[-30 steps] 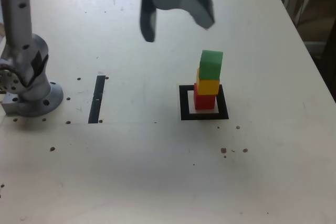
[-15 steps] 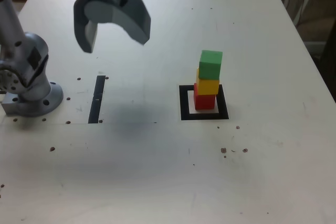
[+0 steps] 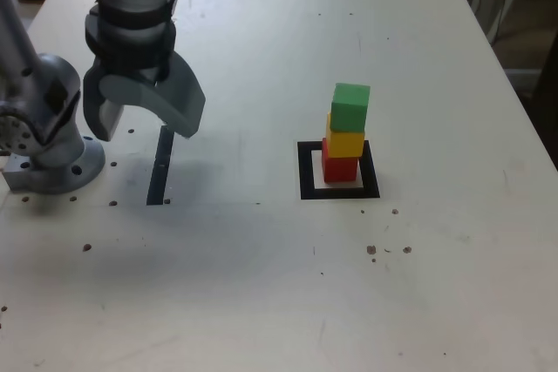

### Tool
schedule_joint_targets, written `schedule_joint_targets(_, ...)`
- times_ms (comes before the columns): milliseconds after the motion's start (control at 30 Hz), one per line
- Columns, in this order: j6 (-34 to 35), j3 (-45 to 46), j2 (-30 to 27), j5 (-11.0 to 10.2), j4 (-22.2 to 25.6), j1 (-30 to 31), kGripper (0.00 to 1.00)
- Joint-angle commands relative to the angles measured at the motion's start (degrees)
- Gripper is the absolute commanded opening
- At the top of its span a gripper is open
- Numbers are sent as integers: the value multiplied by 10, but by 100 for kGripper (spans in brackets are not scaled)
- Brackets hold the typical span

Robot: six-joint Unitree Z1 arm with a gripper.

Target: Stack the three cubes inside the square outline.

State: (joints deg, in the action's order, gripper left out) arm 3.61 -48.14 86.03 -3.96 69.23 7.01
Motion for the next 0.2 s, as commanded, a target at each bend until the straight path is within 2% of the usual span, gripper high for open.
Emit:
schedule_joint_targets(0,-2,11,-10,4,-6,2,99)
schedule_joint_targets(167,-7,37,-20,26,-35,2,99)
